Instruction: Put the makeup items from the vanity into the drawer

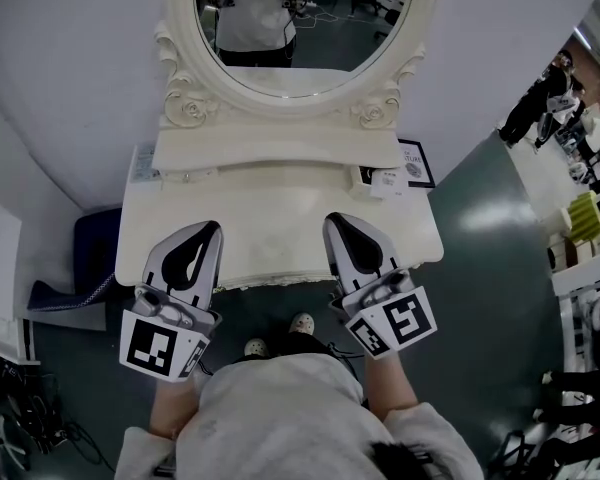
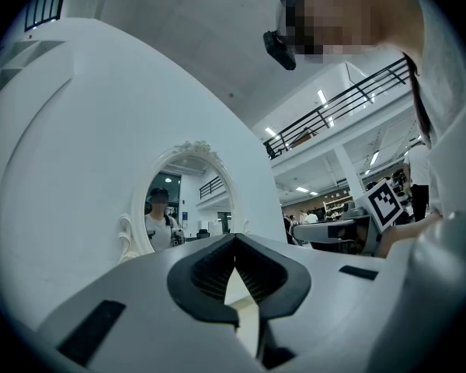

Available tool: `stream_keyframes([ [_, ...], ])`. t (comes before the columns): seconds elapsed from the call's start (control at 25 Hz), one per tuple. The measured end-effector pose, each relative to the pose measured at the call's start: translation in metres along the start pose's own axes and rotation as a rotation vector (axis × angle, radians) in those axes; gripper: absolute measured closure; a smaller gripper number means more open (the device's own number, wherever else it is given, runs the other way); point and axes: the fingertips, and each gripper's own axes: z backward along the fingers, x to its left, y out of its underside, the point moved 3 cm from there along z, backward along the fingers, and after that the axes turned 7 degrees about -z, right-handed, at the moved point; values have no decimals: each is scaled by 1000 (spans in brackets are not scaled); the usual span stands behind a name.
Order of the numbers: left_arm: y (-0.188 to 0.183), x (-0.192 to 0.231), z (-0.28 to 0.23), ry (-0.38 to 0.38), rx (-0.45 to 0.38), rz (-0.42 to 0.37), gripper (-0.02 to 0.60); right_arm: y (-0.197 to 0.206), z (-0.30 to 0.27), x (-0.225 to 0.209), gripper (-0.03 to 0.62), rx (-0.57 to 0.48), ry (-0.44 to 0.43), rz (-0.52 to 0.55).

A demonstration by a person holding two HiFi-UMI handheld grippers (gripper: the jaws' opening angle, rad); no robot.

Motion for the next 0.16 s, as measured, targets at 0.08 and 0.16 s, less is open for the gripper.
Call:
stream_keyframes([
  [0.08, -1, 0, 1, 0, -1, 0, 566, -1, 0, 2, 574, 0, -1, 0],
  [0.16, -2, 1, 3, 0, 0, 0, 566, -2, 0, 4, 574, -2, -3, 1],
])
